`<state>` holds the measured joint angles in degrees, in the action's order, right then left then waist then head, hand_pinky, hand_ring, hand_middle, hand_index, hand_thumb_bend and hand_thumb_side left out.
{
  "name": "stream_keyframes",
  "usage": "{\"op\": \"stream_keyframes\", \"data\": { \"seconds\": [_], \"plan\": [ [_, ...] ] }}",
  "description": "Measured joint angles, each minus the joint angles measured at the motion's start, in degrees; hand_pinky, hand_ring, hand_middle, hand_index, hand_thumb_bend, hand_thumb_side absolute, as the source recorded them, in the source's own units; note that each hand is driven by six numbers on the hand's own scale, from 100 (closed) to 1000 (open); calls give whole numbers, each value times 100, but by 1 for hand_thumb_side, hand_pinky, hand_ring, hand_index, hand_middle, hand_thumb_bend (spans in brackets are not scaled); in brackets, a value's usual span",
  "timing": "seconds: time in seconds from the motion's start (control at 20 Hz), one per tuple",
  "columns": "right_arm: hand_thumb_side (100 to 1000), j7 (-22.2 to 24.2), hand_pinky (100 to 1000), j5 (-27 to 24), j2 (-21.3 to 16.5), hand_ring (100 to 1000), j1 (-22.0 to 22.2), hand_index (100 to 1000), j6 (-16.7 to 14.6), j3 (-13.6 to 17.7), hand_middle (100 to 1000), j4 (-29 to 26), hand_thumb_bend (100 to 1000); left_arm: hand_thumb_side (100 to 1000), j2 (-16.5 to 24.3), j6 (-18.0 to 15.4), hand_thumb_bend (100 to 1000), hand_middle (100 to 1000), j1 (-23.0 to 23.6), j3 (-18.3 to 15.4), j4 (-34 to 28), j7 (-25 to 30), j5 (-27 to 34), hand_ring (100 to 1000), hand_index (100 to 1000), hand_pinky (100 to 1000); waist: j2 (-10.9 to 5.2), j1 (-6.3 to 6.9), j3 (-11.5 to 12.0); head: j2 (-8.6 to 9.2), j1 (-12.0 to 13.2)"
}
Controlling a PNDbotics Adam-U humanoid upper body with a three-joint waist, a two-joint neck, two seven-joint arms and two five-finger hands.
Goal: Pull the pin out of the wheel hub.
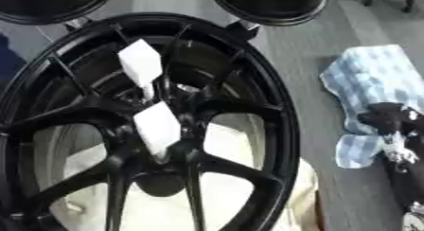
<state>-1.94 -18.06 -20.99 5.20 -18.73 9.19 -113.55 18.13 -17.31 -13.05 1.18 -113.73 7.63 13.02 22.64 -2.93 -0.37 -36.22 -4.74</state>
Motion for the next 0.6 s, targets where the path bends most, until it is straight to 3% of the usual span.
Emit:
{"op": "stream_keyframes", "data": {
  "seconds": [0.25, 0.6],
  "plan": [
    [348, 47, 743, 90, -511, 676, 159, 562, -527, 24, 660, 0, 214, 713, 1, 0, 100, 682, 7, 0, 0, 0, -19, 934, 817, 786, 0, -12, -21, -45, 0],
    [312, 187, 753, 365, -1639, 708, 396, 606, -1540, 143, 684, 0, 223, 712, 9, 0, 100, 682, 42, 0, 0, 0, -34, 934, 817, 786, -19, -50, -46, -50, 13]
  ]
}}
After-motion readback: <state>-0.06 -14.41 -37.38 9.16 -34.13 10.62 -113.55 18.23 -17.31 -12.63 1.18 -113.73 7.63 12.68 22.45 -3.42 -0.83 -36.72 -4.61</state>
